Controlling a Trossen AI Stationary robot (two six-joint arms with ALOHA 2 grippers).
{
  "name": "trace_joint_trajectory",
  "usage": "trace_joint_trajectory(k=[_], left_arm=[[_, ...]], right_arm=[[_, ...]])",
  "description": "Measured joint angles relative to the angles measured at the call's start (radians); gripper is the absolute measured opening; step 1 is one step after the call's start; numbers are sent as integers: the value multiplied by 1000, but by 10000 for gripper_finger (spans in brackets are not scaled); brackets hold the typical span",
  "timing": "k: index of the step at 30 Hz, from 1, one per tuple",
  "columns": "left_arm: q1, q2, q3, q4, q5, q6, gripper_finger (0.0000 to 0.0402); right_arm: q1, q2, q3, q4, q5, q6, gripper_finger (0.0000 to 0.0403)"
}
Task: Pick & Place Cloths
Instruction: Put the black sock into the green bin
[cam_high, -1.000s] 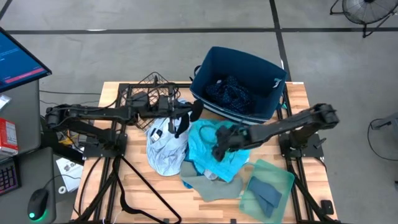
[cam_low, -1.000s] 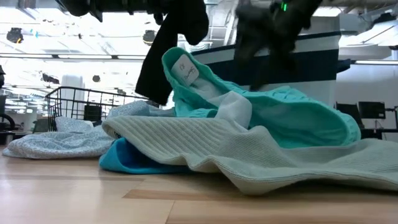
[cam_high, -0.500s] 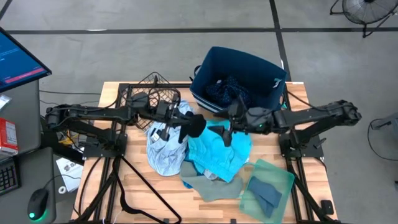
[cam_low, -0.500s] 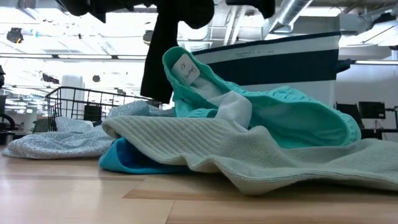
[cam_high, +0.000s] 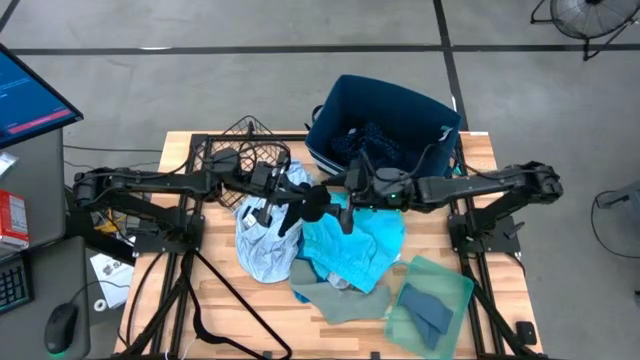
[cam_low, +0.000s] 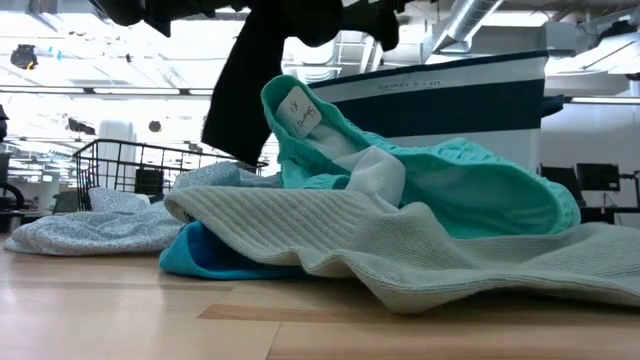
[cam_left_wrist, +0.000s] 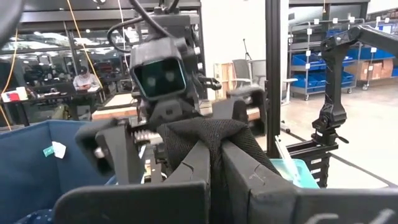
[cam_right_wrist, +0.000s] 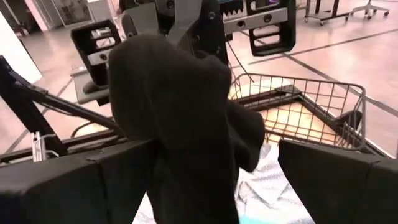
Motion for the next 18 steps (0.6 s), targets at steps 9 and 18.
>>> trace_joint_trajectory(k=[9,18], left_arm=[[-2,0,0,10,-2,-5,1],[-2,0,0,51,-1,-5,1]], right_arm=[[-35,78,2,136,-60,17,326],[-70,156,8,231,-129,38,326]])
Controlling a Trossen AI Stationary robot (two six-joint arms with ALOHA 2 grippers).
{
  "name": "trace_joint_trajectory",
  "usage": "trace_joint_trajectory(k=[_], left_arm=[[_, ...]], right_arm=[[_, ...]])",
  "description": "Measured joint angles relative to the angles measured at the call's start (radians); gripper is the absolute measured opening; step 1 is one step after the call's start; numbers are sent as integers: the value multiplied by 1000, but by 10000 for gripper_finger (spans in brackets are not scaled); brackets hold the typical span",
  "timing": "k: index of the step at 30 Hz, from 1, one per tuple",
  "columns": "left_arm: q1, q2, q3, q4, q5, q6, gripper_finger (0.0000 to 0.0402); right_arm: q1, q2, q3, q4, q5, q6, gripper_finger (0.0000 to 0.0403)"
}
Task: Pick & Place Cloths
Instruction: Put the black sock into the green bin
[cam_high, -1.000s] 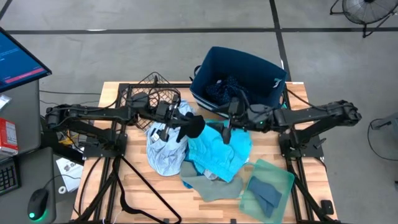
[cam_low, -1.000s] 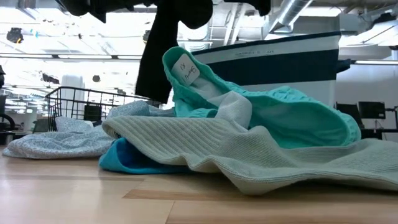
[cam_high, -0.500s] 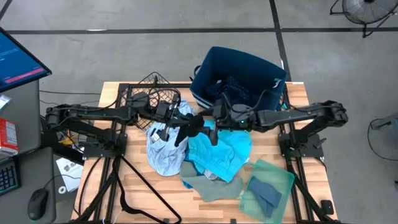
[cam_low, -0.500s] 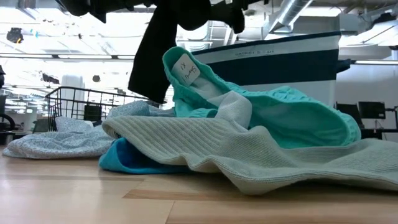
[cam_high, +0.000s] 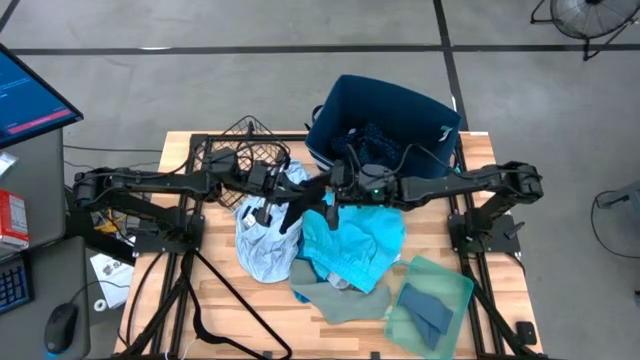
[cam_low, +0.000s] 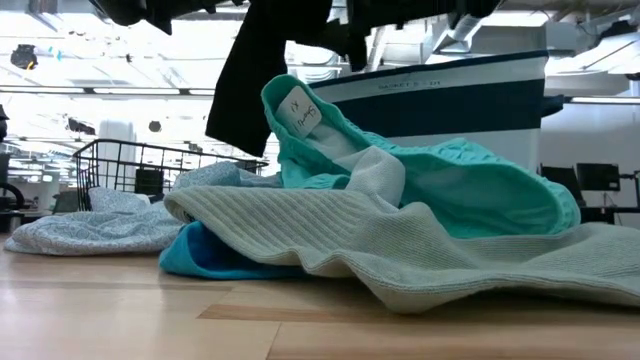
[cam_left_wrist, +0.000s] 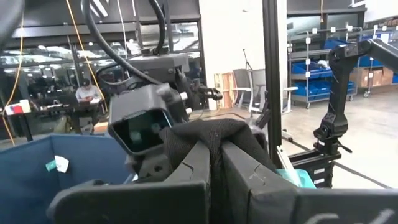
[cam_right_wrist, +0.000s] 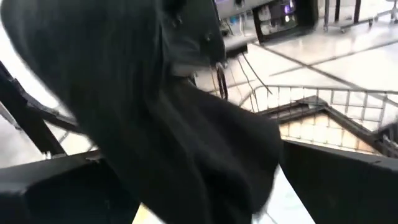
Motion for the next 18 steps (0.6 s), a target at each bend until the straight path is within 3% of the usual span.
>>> trace_joint_trajectory(k=[11,15,18], left_arm=[[0,0,0,7,1,5,1],[0,0,0,10,3,5,1],[0,0,0,10,3,6,1]], right_arm=[[-37,109,96,18,-134,7,315],[-42,128,134,5,-202,7,264],[-42,127,140,-5,-208,-9,192]])
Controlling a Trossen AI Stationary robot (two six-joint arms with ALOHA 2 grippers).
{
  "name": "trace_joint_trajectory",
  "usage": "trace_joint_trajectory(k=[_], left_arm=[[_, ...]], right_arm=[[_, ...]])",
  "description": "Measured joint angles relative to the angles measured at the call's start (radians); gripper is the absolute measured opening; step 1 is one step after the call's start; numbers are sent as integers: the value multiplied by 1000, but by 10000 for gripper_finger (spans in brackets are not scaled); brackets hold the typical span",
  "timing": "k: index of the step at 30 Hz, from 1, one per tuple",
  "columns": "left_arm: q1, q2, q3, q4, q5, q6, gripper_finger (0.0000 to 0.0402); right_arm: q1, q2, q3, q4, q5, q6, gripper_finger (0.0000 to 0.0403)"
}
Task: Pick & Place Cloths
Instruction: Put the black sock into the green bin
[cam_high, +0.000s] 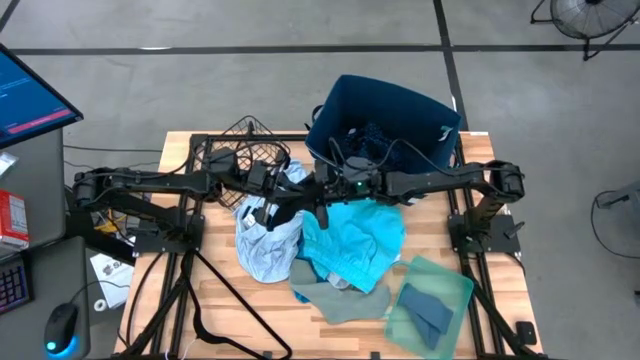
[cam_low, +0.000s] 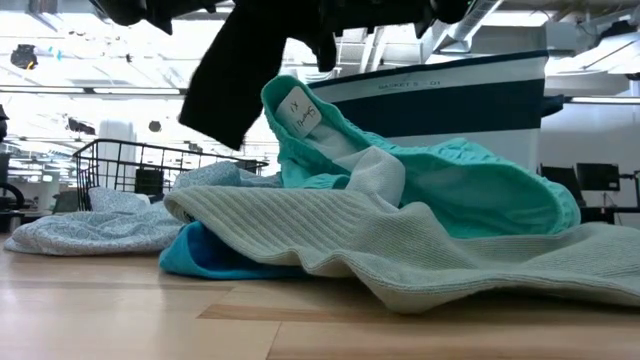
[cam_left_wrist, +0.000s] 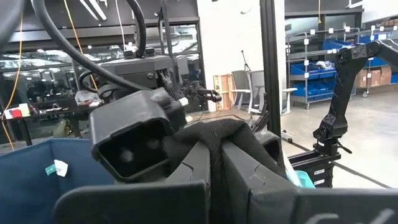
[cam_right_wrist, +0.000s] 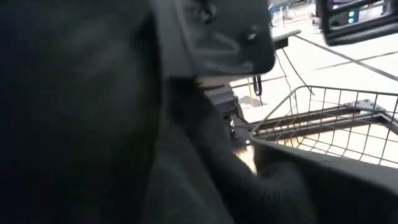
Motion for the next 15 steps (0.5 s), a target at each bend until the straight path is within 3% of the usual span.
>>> trace_joint_trajectory(k=[5,11,15], left_arm=[[0,0,0,2,0,1,1],[1,0,0,-1,-15,1,5],[1,0,0,-23,-14,1,27]], right_arm=[[-6,-20,0,-3,-29,-50,28],[-13,-19,0,-26,-25,17,6],[-13,-79,-1,-135,-17,32,4]])
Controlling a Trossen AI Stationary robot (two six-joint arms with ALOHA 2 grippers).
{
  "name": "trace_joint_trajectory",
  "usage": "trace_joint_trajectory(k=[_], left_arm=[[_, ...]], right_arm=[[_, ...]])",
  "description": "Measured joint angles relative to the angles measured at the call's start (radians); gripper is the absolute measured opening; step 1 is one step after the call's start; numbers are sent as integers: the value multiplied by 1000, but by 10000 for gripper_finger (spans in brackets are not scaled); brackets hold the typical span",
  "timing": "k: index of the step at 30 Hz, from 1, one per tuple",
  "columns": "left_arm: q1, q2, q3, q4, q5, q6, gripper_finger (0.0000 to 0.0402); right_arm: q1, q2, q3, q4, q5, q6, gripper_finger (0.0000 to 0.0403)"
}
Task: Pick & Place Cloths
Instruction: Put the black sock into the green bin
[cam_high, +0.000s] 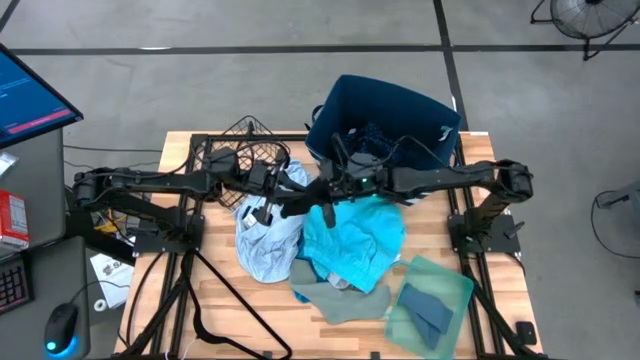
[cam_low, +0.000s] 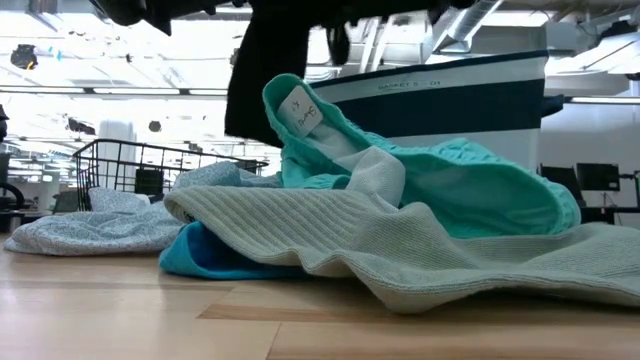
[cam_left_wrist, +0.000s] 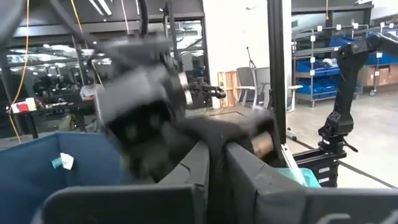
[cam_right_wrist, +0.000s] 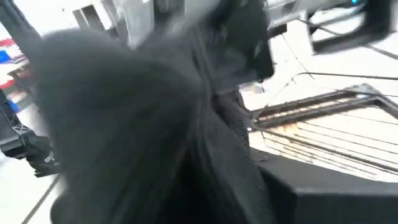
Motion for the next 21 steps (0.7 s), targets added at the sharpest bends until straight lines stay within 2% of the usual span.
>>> trace_joint_trajectory(k=[9,13,17,21], left_arm=[[0,0,0,-153,10,-11,124],[0,0,0,-152,10,-11,152],[0,0,0,-153,10,-57,162],[0,0,0,-154,10,-75,163]], right_arm=[[13,-290,2,-450,189,-1,2],[49,-411,1,-617,233,91,1],[139,-517,1,-744,235,248,1],[290,-560,1,-848,234,411,1]])
